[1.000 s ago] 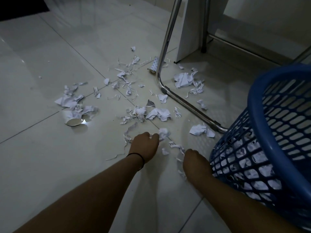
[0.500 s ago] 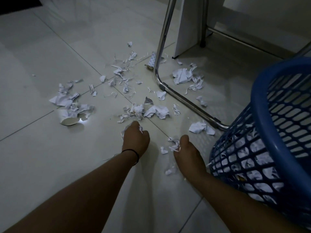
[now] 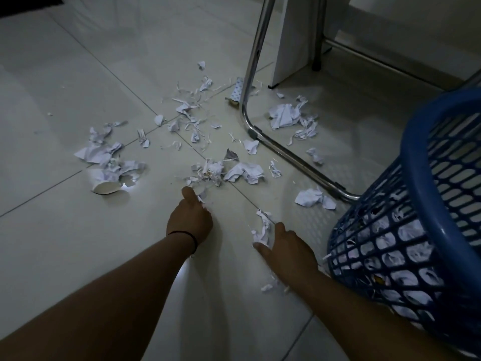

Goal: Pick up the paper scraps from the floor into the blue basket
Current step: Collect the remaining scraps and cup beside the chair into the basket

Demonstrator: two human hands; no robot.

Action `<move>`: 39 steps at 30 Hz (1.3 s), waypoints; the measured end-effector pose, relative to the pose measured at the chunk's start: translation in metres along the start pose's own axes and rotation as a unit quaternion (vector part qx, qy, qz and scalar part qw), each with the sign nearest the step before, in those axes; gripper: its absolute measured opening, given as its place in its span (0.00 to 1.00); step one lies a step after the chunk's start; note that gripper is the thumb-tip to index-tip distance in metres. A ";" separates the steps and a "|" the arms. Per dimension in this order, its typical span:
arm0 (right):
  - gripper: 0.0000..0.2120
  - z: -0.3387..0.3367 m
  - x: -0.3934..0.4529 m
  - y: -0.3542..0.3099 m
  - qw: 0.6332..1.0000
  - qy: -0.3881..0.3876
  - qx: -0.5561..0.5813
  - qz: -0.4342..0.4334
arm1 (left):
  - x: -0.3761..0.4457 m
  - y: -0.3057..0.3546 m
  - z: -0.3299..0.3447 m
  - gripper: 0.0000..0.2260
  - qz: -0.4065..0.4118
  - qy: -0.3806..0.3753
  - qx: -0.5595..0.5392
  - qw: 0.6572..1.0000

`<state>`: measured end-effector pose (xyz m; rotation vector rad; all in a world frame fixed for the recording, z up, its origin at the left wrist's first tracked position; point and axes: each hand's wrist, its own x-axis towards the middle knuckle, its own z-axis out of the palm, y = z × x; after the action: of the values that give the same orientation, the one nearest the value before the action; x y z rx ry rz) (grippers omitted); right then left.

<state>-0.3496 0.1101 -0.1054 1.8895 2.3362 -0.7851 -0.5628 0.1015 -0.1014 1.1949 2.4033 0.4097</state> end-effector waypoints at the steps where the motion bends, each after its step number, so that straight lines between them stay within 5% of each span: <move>1: 0.28 0.000 0.001 -0.001 1.000 0.011 0.001 -0.003 | 0.002 -0.002 -0.001 0.23 -0.004 0.000 -0.005 1.000; 7: 0.35 0.005 0.010 -0.012 0.999 0.028 0.015 -0.039 | 0.007 -0.016 -0.003 0.34 0.023 -0.071 0.024 0.997; 12: 0.14 0.013 0.020 -0.021 0.990 0.016 -0.106 -0.092 | 0.008 -0.018 0.000 0.09 0.023 -0.113 0.076 0.990; 15: 0.11 0.011 0.017 -0.026 0.984 0.018 -0.138 -0.107 | 0.004 -0.016 -0.003 0.09 0.039 -0.074 0.061 0.995; 19: 0.17 -0.006 0.010 -0.035 0.995 0.056 -0.070 -0.048 | -0.002 0.006 -0.014 0.08 0.034 -0.016 -0.035 0.999; 24: 0.10 -0.032 0.005 -0.061 0.995 0.073 0.057 0.038 | -0.010 0.042 -0.034 0.21 0.059 0.041 -0.133 0.988; 31: 0.08 -0.131 0.006 -0.125 0.993 0.096 0.068 -0.013 | -0.012 0.084 -0.109 0.16 0.062 0.099 -0.289 0.950; 39: 0.14 -0.246 -0.042 -0.154 0.981 0.134 0.103 -0.093 | -0.060 0.142 -0.180 0.19 0.053 0.065 -0.515 0.853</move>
<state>-0.4125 0.1505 0.1784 1.9876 2.7232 -0.8671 -0.5226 0.1234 0.1303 0.7667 1.7000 1.5912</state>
